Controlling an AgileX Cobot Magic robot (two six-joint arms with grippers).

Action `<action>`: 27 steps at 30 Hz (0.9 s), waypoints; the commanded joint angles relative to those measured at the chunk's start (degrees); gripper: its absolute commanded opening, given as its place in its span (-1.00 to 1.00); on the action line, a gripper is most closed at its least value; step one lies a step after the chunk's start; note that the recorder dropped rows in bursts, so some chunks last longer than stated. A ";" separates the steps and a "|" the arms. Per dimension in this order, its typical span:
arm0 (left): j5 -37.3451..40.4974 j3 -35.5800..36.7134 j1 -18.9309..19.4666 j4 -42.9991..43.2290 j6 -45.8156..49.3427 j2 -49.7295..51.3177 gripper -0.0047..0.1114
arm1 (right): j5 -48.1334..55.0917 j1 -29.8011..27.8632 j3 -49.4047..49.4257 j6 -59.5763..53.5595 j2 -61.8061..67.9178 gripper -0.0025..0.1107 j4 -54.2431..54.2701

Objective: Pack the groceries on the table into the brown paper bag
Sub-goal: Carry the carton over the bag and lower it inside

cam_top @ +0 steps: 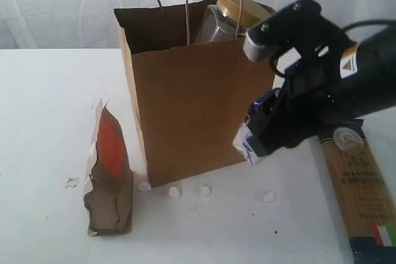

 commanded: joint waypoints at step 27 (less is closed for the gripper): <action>-0.28 0.20 0.15 -0.43 0.11 -0.22 -0.92 | -4.51 16.03 -36.83 -4.98 14.25 -0.96 -18.73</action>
